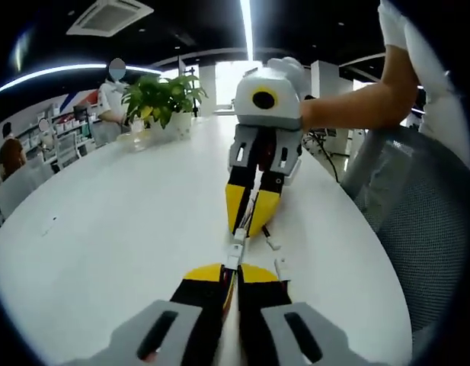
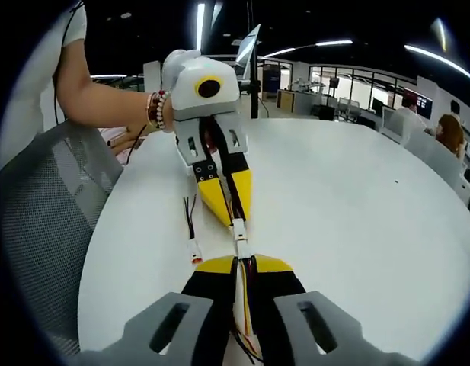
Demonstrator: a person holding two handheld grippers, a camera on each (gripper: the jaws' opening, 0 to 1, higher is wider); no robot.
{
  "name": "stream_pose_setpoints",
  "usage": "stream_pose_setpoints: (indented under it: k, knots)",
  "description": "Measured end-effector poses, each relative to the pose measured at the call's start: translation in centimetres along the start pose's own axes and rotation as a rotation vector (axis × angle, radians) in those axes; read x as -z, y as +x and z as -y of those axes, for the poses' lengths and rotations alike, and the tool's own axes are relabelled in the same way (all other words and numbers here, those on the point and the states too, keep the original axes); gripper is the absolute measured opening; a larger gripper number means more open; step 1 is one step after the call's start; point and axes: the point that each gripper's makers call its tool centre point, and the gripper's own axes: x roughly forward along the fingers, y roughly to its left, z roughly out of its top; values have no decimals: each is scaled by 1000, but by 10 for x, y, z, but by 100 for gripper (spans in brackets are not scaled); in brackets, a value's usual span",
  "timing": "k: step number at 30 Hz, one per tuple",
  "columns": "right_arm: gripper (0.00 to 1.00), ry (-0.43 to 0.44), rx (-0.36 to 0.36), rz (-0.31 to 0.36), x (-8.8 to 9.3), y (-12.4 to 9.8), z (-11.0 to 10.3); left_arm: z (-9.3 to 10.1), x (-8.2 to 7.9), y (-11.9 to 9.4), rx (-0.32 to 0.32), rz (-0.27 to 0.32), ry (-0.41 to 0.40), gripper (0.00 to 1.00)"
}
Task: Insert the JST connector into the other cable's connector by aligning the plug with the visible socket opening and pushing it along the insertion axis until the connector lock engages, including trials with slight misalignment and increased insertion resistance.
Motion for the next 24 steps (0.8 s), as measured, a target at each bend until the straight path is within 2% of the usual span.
stream_pose_setpoints:
  k: [24]
  knots:
    - [5,-13,-19,-61,9,5,-5,6,6,4,24,-40,15,0]
